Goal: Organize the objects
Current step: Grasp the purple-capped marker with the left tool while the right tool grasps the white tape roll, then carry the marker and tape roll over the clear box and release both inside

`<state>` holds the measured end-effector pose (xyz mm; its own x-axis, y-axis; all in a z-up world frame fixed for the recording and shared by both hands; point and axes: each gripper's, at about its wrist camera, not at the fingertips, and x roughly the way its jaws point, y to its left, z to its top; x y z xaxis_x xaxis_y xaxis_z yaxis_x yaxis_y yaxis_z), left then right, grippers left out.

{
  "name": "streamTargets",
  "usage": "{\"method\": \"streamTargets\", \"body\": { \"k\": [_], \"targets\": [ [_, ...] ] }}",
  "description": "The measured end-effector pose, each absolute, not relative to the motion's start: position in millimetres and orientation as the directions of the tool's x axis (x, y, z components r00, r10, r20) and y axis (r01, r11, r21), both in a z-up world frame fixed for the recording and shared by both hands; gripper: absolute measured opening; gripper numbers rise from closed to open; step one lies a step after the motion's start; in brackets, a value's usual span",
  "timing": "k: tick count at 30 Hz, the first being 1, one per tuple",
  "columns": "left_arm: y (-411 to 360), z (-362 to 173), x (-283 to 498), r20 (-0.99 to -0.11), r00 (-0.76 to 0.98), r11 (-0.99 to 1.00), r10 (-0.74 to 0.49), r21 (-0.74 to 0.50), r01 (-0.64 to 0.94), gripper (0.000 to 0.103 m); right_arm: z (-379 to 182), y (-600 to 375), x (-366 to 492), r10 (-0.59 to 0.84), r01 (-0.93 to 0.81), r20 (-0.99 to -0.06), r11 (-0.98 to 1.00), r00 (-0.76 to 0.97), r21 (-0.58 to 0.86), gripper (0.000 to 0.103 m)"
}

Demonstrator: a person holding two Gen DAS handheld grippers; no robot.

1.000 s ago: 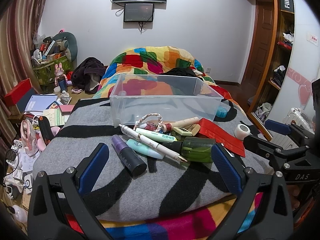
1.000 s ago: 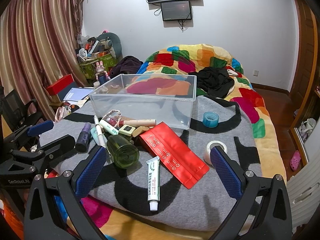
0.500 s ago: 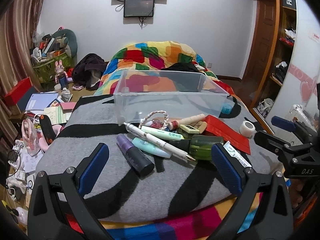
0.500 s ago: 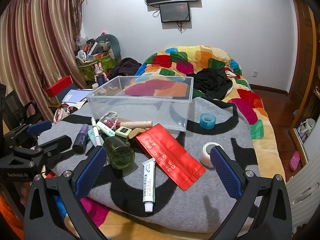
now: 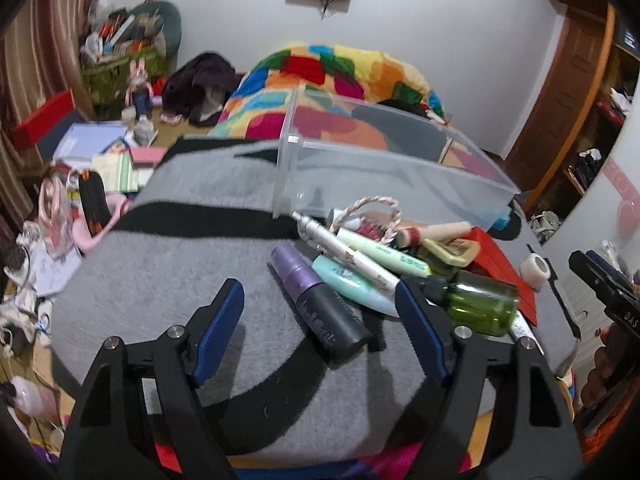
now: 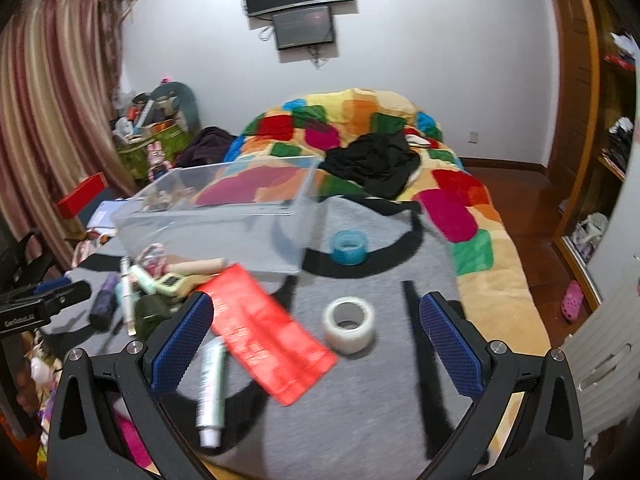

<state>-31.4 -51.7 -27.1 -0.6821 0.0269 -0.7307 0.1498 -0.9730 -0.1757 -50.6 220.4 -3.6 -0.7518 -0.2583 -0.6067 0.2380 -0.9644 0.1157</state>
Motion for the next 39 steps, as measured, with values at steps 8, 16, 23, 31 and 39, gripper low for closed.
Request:
{"method": "streamTargets", "body": {
  "k": [8,16,23,31,39],
  "targets": [
    [-49.8,-51.0,-41.5,-0.758,-0.652,-0.968,-0.013,-0.153,0.198,0.064,-32.2,224.9,-77.9,-0.238,0.210,-0.676,-0.970,-0.698,0.124,0.072],
    [-51.7,-52.6,-40.1,-0.743,-0.664,-0.971,-0.077,-0.094,0.218,0.035,-50.2,218.6,-85.1,-0.238,0.233,-0.720,-0.966,-0.652,0.109,0.035],
    [-57.7,-52.1,-39.6,-0.735,-0.673,-0.972,-0.086,-0.087,0.219,0.025,-36.2,222.2,-75.5,-0.255,0.240,-0.673,-0.964,-0.695,0.117,0.034],
    [-63.3,-24.5,-27.3,-0.700,-0.711,-0.976,-0.057,-0.112,0.188,0.025,-8.9,215.4,-64.6,-0.311,0.284,-0.622,-0.948,-0.718,0.146,0.034],
    [-60.2,15.2,-29.0,-0.638,-0.769,-0.981,-0.036,-0.123,0.148,0.025,15.4,195.7,-63.7,-0.380,0.355,-0.579,-0.921,-0.722,0.161,0.034]
  ]
}}
